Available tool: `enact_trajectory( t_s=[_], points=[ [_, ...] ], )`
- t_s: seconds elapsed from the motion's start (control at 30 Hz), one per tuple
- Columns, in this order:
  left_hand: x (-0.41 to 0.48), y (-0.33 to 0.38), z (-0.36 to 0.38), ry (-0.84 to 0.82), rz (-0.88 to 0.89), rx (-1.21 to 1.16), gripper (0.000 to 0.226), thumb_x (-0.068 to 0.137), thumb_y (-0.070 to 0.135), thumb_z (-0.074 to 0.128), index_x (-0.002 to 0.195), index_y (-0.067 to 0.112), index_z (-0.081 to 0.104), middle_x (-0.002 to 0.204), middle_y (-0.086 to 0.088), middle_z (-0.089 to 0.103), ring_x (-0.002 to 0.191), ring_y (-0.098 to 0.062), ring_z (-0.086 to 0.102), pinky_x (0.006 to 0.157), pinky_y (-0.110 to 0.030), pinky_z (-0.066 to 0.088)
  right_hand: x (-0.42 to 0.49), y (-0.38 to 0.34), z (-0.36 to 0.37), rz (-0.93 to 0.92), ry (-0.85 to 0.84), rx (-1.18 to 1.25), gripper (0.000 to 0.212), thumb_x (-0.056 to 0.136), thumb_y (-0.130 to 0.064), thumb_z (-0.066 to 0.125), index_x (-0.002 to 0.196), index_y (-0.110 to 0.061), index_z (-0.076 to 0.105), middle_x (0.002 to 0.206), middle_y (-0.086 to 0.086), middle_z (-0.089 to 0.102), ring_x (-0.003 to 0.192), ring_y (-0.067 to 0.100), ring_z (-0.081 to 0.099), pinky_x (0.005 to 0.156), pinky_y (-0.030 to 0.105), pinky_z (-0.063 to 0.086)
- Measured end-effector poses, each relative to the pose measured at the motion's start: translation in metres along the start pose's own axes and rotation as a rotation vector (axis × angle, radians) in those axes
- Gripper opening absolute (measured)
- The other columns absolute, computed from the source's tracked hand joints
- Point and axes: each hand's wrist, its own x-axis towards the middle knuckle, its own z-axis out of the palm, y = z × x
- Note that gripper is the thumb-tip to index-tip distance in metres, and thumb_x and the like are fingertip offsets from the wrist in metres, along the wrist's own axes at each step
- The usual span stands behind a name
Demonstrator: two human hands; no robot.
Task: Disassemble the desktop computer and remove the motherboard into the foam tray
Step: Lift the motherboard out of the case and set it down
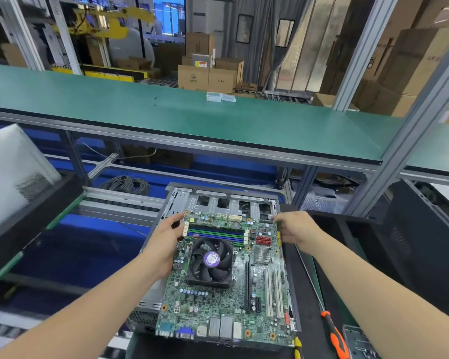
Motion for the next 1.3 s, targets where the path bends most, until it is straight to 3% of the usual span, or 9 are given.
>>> enact_trajectory(
  t_s=[0.17,0.4,0.5,0.63,0.7,0.8,1.03,1.2,1.3],
  points=[
    [-0.004,0.016,-0.021,0.011,0.014,0.007,0.036,0.105,0.015,0.057,0.135,0.035,0.062,0.133,0.0,0.065,0.12,-0.018,0.057,0.11,-0.05,0.037,-0.01,0.001,-0.006,0.122,-0.189,0.267,0.017,0.093,0.008,0.059,0.11,0.007,0.062,0.114,0.023,0.069,0.091,0.032,0.073,0.072,0.035,0.064],
    [-0.008,0.041,-0.058,0.048,-0.01,-0.112,0.035,0.1,0.004,0.058,0.122,0.03,0.068,0.099,-0.005,0.079,0.088,-0.027,0.076,0.058,-0.037,0.06,-0.026,0.008,0.01,-0.155,-0.485,-0.741,0.01,0.084,0.005,0.072,0.088,-0.004,0.069,0.081,0.02,0.077,0.073,0.032,0.078,0.061,0.033,0.062],
    [-0.007,0.049,-0.066,0.046,-0.032,-0.187,0.036,0.1,0.007,0.06,0.126,0.031,0.07,0.112,-0.014,0.077,0.102,-0.039,0.073,0.062,-0.047,0.063,-0.033,0.004,0.026,-0.162,-0.469,-1.066,0.011,0.087,0.002,0.07,0.082,-0.005,0.063,0.064,0.005,0.074,0.068,0.028,0.078,0.047,0.027,0.055],
    [0.0,0.051,-0.061,0.064,-0.017,-0.149,0.042,0.102,0.0,0.051,0.126,0.029,0.069,0.123,-0.013,0.072,0.118,-0.039,0.064,0.092,-0.053,0.057,-0.034,-0.01,0.026,-0.138,-0.232,-0.441,0.028,0.107,-0.021,0.054,0.119,0.002,0.065,0.109,0.011,0.07,0.067,0.024,0.076,0.057,0.033,0.062],
    [0.005,0.047,-0.052,0.071,-0.016,-0.106,0.042,0.101,-0.002,0.05,0.129,0.025,0.067,0.127,-0.012,0.069,0.121,-0.036,0.058,0.108,-0.054,0.043,-0.043,-0.02,0.019,0.037,-0.288,-0.035,0.047,0.107,-0.042,0.051,0.13,-0.001,0.057,0.129,0.021,0.062,0.094,0.032,0.073,0.06,0.036,0.062],
    [0.009,0.04,-0.029,0.046,-0.064,-0.076,0.039,0.106,0.004,0.049,0.141,0.019,0.058,0.132,-0.01,0.064,0.129,-0.034,0.051,0.111,-0.05,0.037,-0.053,-0.018,0.007,0.103,-0.37,-0.075,0.073,0.099,-0.043,0.066,0.156,-0.01,0.036,0.155,0.024,0.041,0.134,0.041,0.051,0.07,0.036,0.061],
    [0.022,0.012,0.003,0.024,-0.163,-0.02,0.035,0.11,0.015,0.045,0.144,0.01,0.052,0.16,-0.008,0.04,0.153,-0.027,0.024,0.123,-0.05,0.013,-0.061,0.024,-0.001,0.104,-0.146,-0.175,0.061,0.091,-0.016,0.08,0.145,-0.008,0.052,0.125,0.007,0.058,0.103,0.023,0.061,0.054,0.027,0.059],
    [0.027,0.005,0.003,0.013,-0.125,0.093,0.02,0.109,0.014,0.047,0.11,0.013,0.067,0.106,0.005,0.063,0.103,-0.017,0.051,0.096,-0.04,0.031,-0.056,0.033,0.006,0.061,-0.075,-0.225,0.029,0.095,-0.011,0.072,0.121,-0.013,0.059,0.075,0.007,0.053,0.059,0.016,0.049,0.054,0.028,0.057],
    [0.027,0.003,-0.001,0.096,-0.043,0.166,0.015,0.103,0.012,0.058,0.105,0.015,0.073,0.112,-0.003,0.071,0.107,-0.022,0.06,0.098,-0.044,0.045,-0.052,0.032,0.014,0.037,-0.037,-0.325,0.015,0.096,-0.007,0.068,0.107,-0.007,0.057,0.059,0.002,0.047,0.039,0.011,0.041,0.043,0.026,0.047]
  ],
)
